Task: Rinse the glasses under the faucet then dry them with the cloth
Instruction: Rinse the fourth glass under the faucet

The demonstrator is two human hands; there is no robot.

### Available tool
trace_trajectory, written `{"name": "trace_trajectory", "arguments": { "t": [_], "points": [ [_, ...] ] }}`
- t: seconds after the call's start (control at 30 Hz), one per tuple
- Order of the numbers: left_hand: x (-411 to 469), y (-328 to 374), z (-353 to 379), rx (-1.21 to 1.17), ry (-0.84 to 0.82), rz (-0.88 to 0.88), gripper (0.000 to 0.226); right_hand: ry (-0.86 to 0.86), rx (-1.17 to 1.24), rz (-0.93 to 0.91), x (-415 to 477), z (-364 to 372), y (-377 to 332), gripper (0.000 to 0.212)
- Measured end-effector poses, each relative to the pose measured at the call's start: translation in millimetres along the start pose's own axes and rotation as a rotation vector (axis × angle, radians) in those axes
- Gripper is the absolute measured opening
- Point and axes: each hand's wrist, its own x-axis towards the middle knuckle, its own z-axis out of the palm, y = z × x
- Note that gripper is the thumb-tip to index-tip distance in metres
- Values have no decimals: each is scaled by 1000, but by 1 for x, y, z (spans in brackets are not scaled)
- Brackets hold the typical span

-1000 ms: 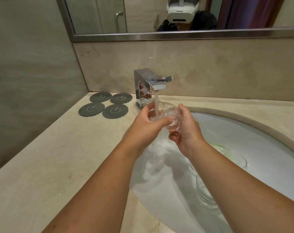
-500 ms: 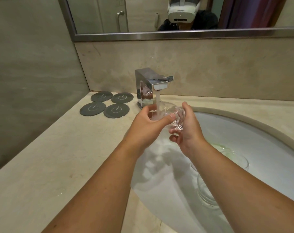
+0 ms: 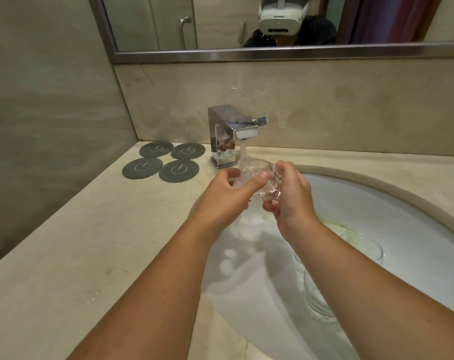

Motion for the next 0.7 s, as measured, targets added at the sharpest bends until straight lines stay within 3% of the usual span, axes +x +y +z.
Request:
{"name": "trace_trajectory", "arguments": {
  "t": [0.13, 0.3, 0.47, 0.63, 0.7],
  "points": [
    [4, -1, 0, -98, -46, -38, 95, 31, -20, -61, -3, -1, -3, 25],
    [5, -4, -1, -48, -109, -142, 82, 69, -87, -183, -8, -2, -6, 27],
    [0, 0, -3, -103, -170, -218, 33, 62, -161, -273, -8, 1, -2, 34],
    [-3, 5, -2, -218, -144, -211, 47, 56, -172, -297, -6, -2, -1, 28],
    [-2, 5, -3, -255, -117, -165, 64, 44, -140, -235, -6, -1, -2, 28]
  ]
}}
